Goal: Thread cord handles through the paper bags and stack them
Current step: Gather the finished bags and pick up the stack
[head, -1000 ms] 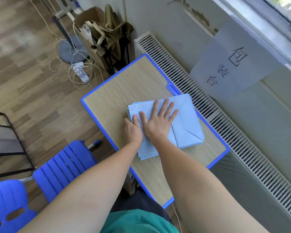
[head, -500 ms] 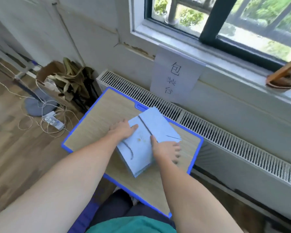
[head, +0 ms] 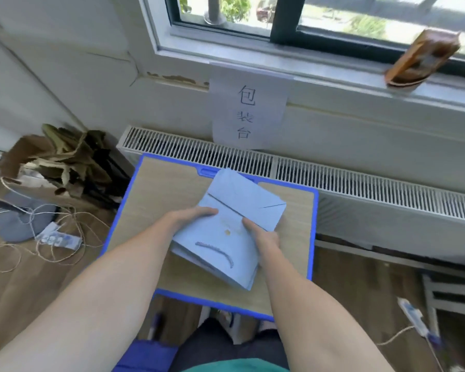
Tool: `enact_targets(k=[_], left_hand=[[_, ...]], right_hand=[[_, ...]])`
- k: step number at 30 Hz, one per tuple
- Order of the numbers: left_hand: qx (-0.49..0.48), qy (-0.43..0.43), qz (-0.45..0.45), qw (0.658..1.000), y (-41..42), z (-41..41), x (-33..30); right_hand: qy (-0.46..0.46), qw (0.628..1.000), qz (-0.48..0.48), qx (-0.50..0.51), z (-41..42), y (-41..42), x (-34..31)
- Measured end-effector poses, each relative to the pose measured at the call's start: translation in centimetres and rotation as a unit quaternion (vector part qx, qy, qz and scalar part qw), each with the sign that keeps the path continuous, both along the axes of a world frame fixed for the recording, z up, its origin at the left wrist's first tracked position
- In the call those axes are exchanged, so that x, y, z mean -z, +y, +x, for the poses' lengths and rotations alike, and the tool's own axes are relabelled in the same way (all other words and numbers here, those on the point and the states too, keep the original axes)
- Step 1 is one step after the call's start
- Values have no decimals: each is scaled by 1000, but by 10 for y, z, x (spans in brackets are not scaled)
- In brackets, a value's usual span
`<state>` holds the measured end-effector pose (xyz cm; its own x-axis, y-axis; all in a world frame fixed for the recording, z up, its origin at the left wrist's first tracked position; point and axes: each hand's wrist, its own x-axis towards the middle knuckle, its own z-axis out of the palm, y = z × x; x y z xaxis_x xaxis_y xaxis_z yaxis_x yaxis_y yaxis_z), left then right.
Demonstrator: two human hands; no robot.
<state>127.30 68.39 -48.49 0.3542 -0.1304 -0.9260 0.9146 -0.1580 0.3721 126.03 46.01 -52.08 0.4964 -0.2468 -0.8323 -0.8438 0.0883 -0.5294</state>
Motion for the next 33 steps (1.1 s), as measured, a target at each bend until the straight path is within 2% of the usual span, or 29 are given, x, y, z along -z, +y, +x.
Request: enact_targets(k=[3,6,8,15,20,25,30,33], left_hand=[[-18,-60,15,998,-12,-8,-3],[7,-114,48,992,-35,-5,-20],[36,-134,39,990,-59,-3,-37],[122,-232,-10,965,-203,-34,-73],[189,-301,-39,934,-341,-103,-82],[307,-307,-93,896,-472,-211,-119],[368,-306,-148,865,-572,-285,-153],[404,-331,-158,838,-609,-314,-183]], right_hand=[[-24,997,80,-3,-2,-17,-12],[-56,993,103,25,-3,-41,-29],[-76,990,105,55,-10,-64,-43],[-161,971,4,177,-79,-193,-93],[-218,943,-20,252,-191,-322,-112],[-221,894,-164,353,-340,-411,-157],[-239,854,-220,407,-433,-497,-186],[-248,834,-238,433,-475,-516,-221]])
